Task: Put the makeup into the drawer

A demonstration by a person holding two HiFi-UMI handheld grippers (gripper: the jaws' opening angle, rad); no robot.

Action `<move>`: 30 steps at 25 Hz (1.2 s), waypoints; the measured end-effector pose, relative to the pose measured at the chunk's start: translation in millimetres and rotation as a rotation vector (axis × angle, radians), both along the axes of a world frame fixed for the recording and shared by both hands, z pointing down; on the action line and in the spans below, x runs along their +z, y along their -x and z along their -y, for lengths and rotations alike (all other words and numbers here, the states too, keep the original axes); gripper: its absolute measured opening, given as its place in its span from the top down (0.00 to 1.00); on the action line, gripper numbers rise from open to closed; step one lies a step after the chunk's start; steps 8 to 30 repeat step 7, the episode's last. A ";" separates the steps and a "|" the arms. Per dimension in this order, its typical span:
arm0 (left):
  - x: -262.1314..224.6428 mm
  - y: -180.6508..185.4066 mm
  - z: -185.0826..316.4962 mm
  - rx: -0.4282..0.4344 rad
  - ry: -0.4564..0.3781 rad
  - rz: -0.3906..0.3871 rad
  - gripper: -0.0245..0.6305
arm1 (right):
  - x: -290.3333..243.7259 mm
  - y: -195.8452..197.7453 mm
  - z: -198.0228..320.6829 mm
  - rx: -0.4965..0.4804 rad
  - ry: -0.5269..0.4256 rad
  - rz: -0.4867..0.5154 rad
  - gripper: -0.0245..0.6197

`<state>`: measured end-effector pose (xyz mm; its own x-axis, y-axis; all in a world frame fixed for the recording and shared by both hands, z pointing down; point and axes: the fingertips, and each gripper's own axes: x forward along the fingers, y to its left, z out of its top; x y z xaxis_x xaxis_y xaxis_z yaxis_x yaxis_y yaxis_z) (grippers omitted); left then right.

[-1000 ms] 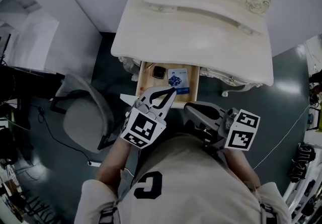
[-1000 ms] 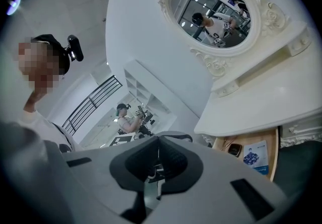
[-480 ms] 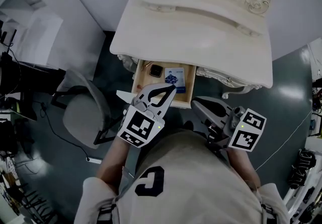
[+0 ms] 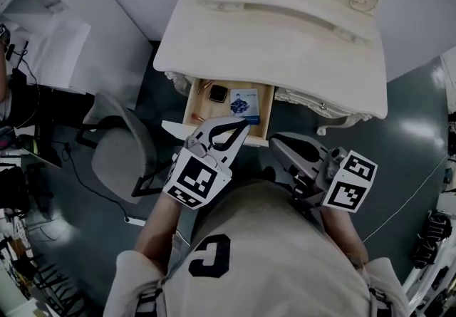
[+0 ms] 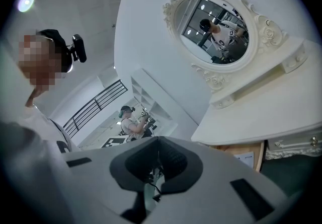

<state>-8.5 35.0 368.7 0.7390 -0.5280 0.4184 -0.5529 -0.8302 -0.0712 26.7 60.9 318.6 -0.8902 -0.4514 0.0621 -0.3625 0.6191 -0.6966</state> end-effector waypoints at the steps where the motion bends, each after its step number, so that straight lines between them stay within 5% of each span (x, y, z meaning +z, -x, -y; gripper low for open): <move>1: -0.2 -1.0 -1.8 -0.002 0.001 -0.002 0.88 | -0.3 -1.0 -1.4 -0.003 0.000 0.000 0.92; 30: 0.5 4.7 -8.1 -0.020 -0.001 0.000 0.88 | 0.0 0.2 -9.4 -0.021 -0.002 -0.007 0.92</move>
